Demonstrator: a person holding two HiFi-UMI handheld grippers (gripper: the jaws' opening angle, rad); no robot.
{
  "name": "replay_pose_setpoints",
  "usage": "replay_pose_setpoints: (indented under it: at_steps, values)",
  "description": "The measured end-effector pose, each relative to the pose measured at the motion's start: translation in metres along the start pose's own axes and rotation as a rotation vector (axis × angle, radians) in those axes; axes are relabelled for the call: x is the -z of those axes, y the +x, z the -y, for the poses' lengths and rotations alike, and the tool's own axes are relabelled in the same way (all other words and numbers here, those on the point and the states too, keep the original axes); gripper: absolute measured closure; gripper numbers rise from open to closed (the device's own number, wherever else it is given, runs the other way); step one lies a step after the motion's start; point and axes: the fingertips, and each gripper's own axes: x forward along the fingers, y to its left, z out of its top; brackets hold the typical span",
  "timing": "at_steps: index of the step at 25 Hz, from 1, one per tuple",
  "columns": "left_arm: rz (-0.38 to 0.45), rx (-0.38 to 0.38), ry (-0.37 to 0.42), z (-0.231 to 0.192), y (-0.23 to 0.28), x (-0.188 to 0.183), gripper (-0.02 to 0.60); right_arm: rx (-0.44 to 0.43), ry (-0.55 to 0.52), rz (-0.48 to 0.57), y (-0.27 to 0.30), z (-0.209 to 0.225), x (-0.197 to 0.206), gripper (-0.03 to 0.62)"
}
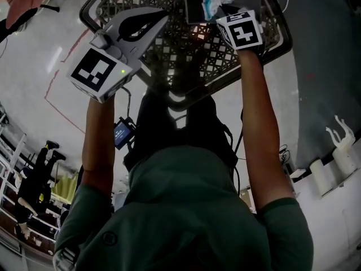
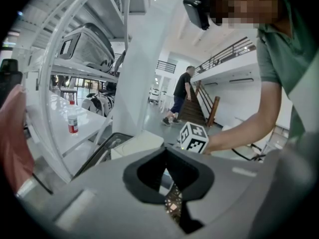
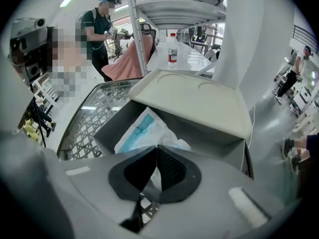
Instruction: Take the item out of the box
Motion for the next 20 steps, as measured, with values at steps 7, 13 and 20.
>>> replay_pose_setpoints:
  at_steps: [7, 13, 20]
  values:
    - [0.013, 0.006, 0.018, 0.007, -0.001, -0.003, 0.58, 0.031, 0.013, 0.044, -0.013, 0.006, 0.002, 0.586]
    - [0.027, 0.005, 0.033, 0.021, 0.003, -0.034, 0.58, 0.049, 0.031, 0.094, -0.054, 0.021, -0.005, 0.586]
    - [0.048, -0.004, 0.077, 0.042, -0.013, -0.074, 0.58, 0.066, 0.044, 0.188, -0.117, 0.02, -0.022, 0.586]
